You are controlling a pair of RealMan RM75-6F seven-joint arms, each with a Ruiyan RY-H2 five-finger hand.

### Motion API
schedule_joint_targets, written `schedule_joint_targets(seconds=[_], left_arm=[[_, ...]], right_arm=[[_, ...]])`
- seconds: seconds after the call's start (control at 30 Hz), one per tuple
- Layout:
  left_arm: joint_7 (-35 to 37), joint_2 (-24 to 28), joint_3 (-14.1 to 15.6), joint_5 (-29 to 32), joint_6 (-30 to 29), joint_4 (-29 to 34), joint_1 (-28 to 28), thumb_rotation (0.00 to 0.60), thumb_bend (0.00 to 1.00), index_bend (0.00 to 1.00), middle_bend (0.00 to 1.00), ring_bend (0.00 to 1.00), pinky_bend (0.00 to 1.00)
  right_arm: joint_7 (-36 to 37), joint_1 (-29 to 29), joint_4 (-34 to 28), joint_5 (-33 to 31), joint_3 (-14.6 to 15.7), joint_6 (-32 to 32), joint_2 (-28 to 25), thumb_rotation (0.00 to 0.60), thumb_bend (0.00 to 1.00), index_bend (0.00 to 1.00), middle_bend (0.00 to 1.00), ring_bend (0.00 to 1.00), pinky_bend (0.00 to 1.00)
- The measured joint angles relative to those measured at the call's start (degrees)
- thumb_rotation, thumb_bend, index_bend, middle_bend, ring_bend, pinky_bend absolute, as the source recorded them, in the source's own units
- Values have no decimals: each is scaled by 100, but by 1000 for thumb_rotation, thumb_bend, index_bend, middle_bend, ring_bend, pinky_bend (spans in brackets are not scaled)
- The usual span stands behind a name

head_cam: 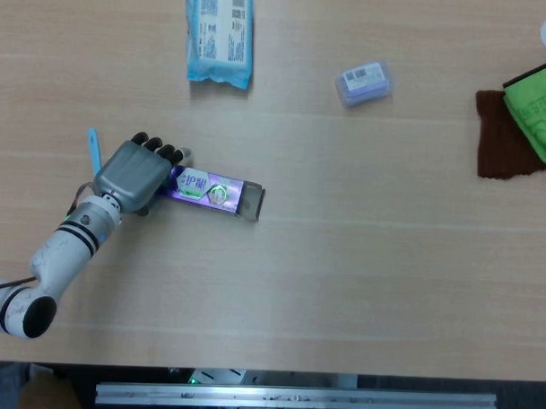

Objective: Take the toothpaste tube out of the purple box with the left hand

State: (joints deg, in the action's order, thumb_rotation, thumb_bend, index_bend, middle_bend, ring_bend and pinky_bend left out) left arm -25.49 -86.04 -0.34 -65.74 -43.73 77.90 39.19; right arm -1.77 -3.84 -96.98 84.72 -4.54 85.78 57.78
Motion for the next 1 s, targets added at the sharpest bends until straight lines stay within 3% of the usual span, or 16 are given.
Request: schedule_joint_targets(seconds=[0.2, 0.37, 0.57, 0.77, 1.0], left_arm=[[233, -224, 4, -170, -131, -314, -39, 600, 337, 227, 329, 265, 184], [395, -341, 4, -367, -309, -488, -79, 600, 336, 370, 433, 370, 306], [231, -242, 31, -567, -480, -448, -73, 600, 332, 403, 472, 414, 387], [-574, 114, 55, -644, -747, -7, -47, 600, 331, 388, 470, 415, 403], [-2144, 515, 30, -594, -1253, 816, -12, 600, 331, 375, 466, 415, 403]], right_arm=[[4, 14, -10, -16, 1, -1, -10, 600, 205, 241, 297, 287, 325], [3, 14, -21, -5, -1, -2, -16, 600, 205, 240, 297, 287, 325], [20, 3, -18, 17, -11, -1, -6, 600, 204, 240, 297, 287, 325], [83, -8, 24, 30, -24, -3, 10, 600, 204, 240, 297, 287, 325], [184, -5, 92, 60, -23, 14, 40, 600, 204, 240, 297, 287, 325]])
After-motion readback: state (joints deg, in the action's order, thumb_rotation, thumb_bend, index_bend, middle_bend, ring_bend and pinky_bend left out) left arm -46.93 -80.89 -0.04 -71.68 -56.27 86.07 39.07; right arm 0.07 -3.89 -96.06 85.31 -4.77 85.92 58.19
